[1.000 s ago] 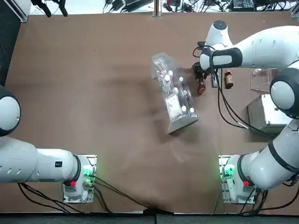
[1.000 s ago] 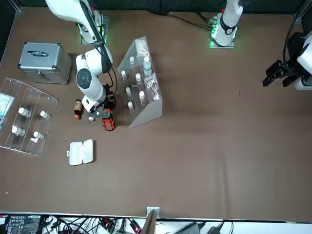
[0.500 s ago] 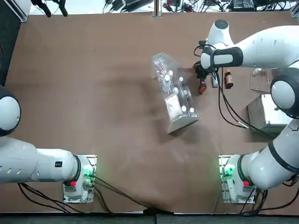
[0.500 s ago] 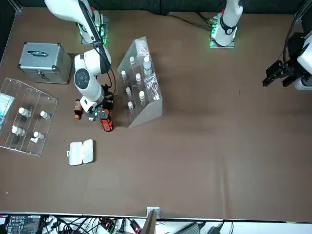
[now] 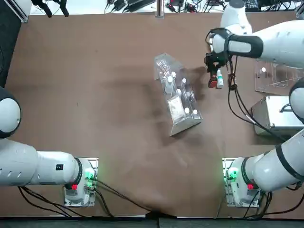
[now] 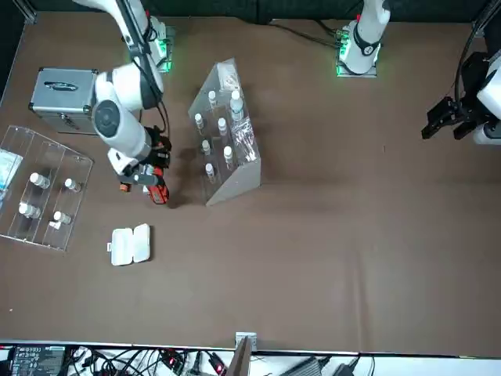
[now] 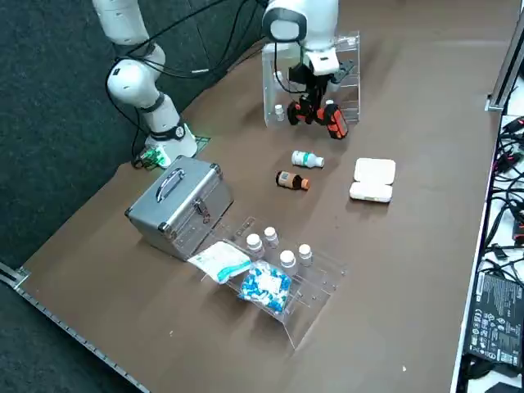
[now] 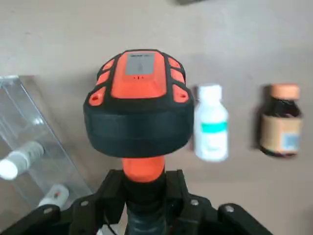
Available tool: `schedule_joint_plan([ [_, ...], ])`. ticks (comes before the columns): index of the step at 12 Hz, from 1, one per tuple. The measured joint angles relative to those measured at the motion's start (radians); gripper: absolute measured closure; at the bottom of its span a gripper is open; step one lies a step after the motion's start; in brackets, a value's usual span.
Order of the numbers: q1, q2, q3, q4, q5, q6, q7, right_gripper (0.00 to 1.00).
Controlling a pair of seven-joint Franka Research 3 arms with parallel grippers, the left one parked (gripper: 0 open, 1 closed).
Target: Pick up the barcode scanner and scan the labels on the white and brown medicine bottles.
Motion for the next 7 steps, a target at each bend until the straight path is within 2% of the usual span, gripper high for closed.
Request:
schedule_joint_plan([
  [4, -0.063, -0.054, -0.003, 0.007, 0.000, -0.161, -0.030, 0.57],
  [7, -0.104, -0.062, -0.003, -0.008, 0.000, -0.204, -0.094, 0.57],
])
